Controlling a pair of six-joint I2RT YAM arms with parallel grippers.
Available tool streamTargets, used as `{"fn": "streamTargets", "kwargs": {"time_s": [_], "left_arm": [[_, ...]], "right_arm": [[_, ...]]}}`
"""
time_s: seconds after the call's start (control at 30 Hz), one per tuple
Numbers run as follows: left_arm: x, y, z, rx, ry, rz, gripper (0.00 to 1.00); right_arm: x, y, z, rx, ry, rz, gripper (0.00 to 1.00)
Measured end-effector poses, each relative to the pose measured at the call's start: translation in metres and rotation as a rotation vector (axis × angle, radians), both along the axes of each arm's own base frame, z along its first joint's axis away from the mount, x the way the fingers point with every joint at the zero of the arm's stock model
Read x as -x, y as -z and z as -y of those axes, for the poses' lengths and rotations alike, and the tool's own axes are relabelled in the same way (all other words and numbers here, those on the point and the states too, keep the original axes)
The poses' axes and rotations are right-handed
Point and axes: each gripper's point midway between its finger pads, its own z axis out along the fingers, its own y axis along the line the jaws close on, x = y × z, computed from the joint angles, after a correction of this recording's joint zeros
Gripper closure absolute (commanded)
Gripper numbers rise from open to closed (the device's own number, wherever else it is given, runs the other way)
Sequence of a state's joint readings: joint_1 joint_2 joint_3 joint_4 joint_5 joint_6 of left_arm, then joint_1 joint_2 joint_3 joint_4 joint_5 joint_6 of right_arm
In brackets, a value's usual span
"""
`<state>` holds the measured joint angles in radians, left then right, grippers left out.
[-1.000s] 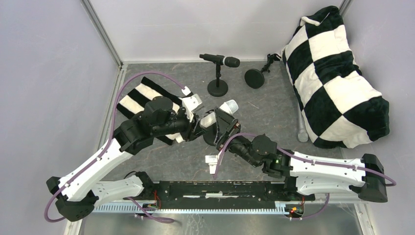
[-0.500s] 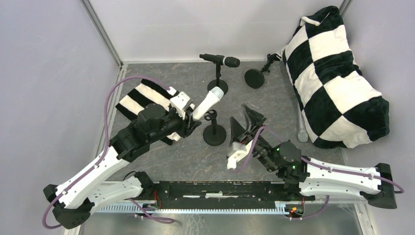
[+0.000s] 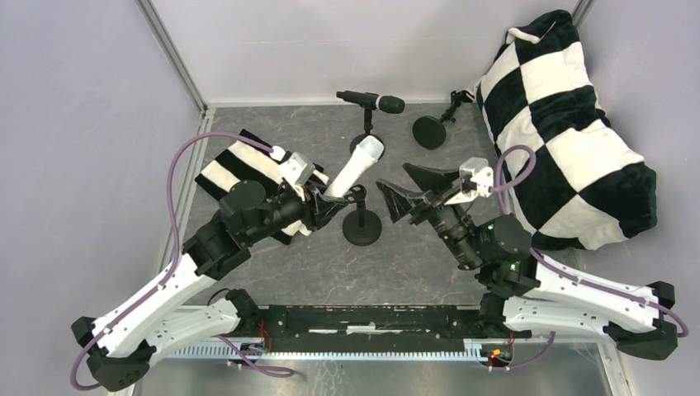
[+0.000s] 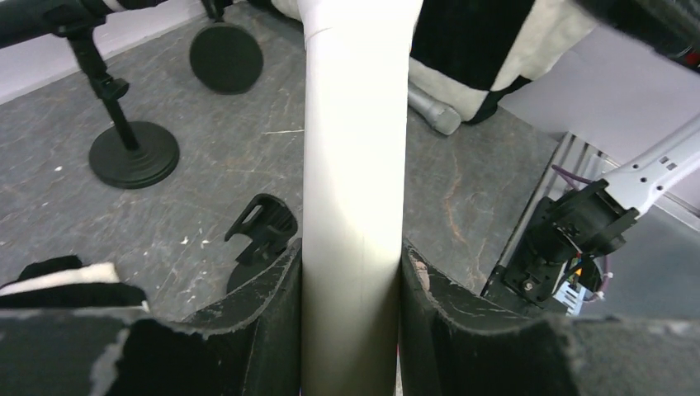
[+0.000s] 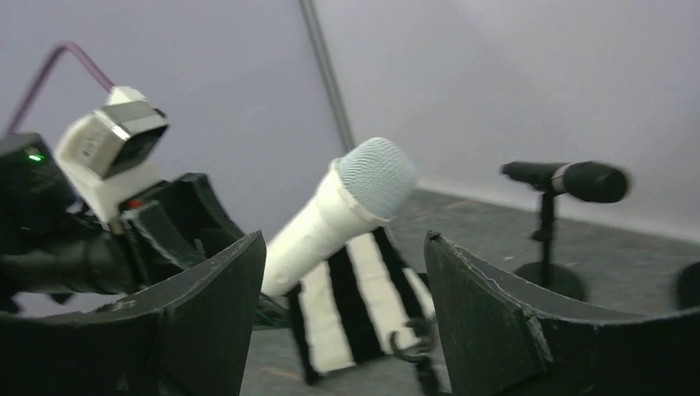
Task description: Attach the microphones to the stand
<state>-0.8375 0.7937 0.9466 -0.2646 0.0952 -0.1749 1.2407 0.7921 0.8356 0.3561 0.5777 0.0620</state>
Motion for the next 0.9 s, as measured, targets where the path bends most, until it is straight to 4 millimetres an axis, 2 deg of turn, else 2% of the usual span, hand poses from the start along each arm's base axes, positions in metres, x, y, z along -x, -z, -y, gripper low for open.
{"fn": "streamTargets", "kwargs": {"time_s": [0.17,0.27,0.5,0.73,0.9], "left_arm": [[0.006,-0.006,0.012,0.046,0.062,-0.004,0.98],[0.008,-0.009,0.013,0.081,0.07,0.006,0.98],[0.013,-0.017,0.016,0.128,0.105,0.031,0.98],[0.02,-0.02,0.019,0.143,0.143,0.044,0.98],[0.022,-0.022,0.018,0.148,0.15,0.05,0.98]], "right_arm": [[0.006,0.006,-0.033,-0.157,-0.155,-0.153,0.24],[0.008,0.01,-0.046,-0.226,-0.214,-0.229,0.24],[0.0,0.005,-0.057,-0.347,-0.255,-0.292,0.25],[-0.017,0.018,-0.072,-0.383,-0.291,-0.364,0.27],[-0.019,0.016,-0.078,-0.42,-0.332,-0.38,0.32]]}}
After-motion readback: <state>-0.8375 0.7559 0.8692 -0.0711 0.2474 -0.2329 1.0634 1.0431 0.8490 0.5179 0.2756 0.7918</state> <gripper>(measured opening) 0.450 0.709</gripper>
